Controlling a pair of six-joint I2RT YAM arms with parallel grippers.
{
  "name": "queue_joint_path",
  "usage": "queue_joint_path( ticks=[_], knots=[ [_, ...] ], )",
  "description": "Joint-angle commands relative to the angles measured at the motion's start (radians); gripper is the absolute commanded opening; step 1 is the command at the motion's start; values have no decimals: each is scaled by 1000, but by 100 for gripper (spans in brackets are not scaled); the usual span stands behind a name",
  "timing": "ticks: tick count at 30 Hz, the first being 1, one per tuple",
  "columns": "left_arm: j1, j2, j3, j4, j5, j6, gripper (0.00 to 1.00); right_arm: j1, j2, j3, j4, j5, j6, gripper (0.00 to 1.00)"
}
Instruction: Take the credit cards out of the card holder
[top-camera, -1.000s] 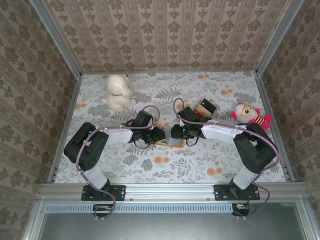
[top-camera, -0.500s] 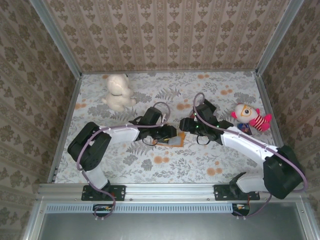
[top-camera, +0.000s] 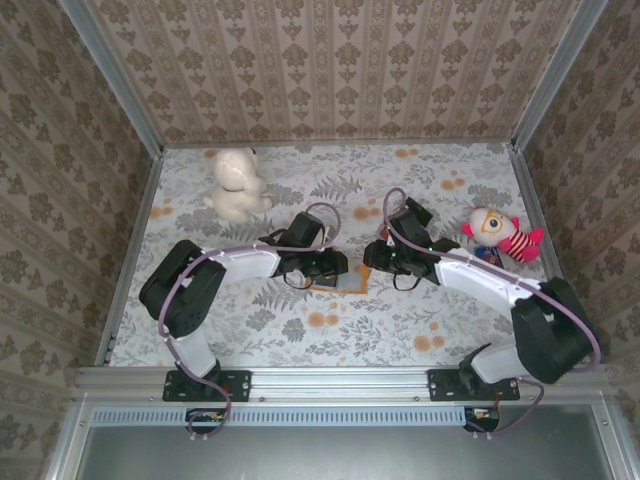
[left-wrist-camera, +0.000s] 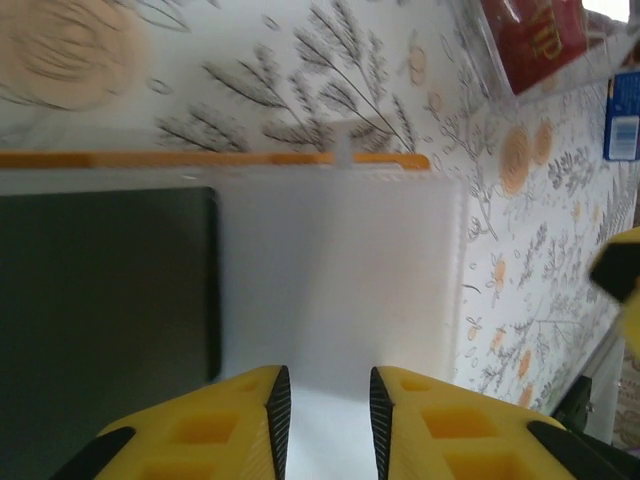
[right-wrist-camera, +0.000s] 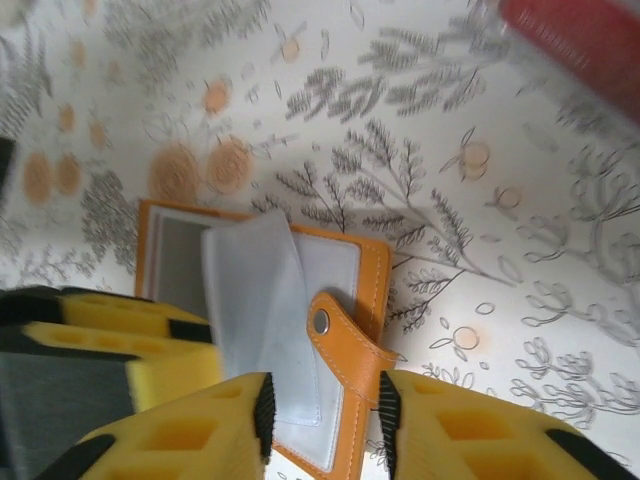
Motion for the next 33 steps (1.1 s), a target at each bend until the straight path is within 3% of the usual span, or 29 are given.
queue_joint_path(
  ticks=[1,7,19,33],
  knots=[
    [26,-42,-28,-22,-21,27,29,-3,78,60,-2,-118,-30,33],
    [47,-24,-28,-45,-26,26,23,8,211,144,1,-189,-83,36],
    [65,-12,-28,-70,-26,34,19,9,386,278,-37,-204,-128,40],
    [66,-16,-28,-67,-11,44,19,5,316,213,110,-477,-59,40]
  ],
)
